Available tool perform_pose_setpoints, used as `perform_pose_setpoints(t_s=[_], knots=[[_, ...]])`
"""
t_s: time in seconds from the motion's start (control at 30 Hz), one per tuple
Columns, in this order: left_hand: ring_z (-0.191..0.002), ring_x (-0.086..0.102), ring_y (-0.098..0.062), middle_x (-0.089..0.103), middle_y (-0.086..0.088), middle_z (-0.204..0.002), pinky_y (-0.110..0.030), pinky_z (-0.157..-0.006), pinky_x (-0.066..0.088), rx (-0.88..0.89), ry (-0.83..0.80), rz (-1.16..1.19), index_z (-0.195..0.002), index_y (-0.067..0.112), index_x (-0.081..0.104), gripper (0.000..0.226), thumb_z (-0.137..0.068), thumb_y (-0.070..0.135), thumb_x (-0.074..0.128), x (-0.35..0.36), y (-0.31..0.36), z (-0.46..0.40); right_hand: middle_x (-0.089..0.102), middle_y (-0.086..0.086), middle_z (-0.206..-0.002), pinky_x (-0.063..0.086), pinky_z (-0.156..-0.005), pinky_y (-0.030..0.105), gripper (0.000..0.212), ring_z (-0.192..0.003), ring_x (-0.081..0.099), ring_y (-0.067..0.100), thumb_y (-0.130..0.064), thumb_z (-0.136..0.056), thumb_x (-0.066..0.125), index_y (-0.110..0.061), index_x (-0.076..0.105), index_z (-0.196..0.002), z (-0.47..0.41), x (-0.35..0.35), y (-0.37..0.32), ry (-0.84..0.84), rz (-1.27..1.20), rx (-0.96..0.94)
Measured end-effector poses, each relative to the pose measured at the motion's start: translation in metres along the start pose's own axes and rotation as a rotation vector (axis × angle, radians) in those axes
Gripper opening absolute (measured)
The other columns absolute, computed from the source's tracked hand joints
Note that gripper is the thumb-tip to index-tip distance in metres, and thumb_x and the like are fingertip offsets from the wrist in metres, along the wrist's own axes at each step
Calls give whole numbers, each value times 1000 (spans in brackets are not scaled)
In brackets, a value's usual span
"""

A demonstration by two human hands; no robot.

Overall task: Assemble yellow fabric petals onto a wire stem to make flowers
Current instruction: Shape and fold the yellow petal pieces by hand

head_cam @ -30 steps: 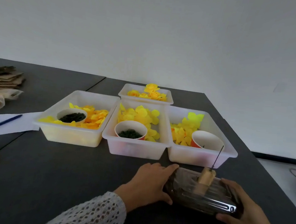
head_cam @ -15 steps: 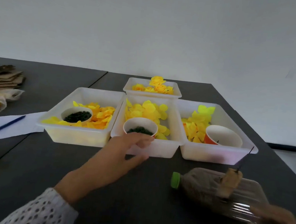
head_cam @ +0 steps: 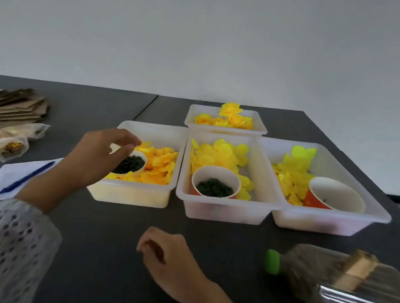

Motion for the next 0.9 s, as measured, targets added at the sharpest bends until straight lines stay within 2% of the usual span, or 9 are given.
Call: perform_pose_setpoints(t_s=[0.07,0.2,0.33,0.43,0.53,0.63,0.73,0.83,0.9], knots=[[-94,61,-9,71,4,-106,-27,-82,42,-7,-41,-63,-106,20,72,19,-96,14,56,2,-19,-21,59,-13,-74,50,-61,25,19,-63,58,7,-16,-95,51,-32,57,-87,-13,4,6,77,-119,104],[-93,60,-14,70,-2,-108,-22,-81,38,-36,-146,-167,-105,15,72,21,-98,14,53,16,-47,-69,54,-6,-62,41,-55,22,24,-54,50,5,-5,-92,48,-21,59,-78,-19,6,21,124,-279,218],[-104,61,-22,68,-5,-117,-30,-90,46,-59,-258,-264,-111,15,70,26,-99,12,47,34,-57,-108,53,-7,-55,40,-55,19,21,-52,50,2,-2,-92,48,-11,60,-78,-26,3,28,78,-355,278],[-108,61,-19,69,2,-115,-35,-99,45,-98,-356,-334,-102,20,73,21,-94,15,55,53,-60,-125,57,-11,-59,40,-59,15,20,-56,53,-1,-2,-92,50,-12,60,-78,-29,3,28,9,-352,298],[-104,59,-15,68,7,-109,-36,-96,48,-212,-576,-322,-90,29,73,6,-85,30,69,79,-66,-131,59,-11,-61,40,-62,15,18,-57,53,-1,-4,-93,52,-12,61,-79,-33,1,28,-27,-361,324],[-112,53,-19,61,8,-116,-40,-93,45,-262,-746,-484,-100,39,67,26,-75,41,75,104,-73,-130,60,-16,-60,38,-64,11,19,-59,55,-4,-5,-93,53,-13,60,-77,-35,0,28,-45,-355,333],[-129,34,-35,50,-1,-131,-55,-105,32,-258,-712,-624,-125,47,52,55,-74,41,73,119,-80,-131,58,-17,-58,36,-64,10,19,-59,54,-5,-5,-93,53,-12,61,-76,-37,1,29,-26,-348,342],[-132,30,-36,50,-5,-134,-58,-109,21,-190,-637,-644,-132,40,48,55,-81,38,68,126,-81,-136,60,-19,-61,35,-64,9,21,-60,55,-6,-7,-93,54,-15,59,-75,-40,0,27,-42,-338,361],[-129,39,-30,54,-1,-133,-55,-112,25,-215,-655,-613,-131,39,51,47,-86,32,64,126,-81,-142,59,-16,-61,36,-64,10,22,-61,55,-5,-8,-94,54,-17,59,-74,-42,0,28,-45,-320,383]])
Point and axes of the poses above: each hand's wrist, its own z-axis away from the middle knuckle, its own x-axis out of the palm, y = z × x, the point moved 2 cm from there along -z, towards the middle knuckle
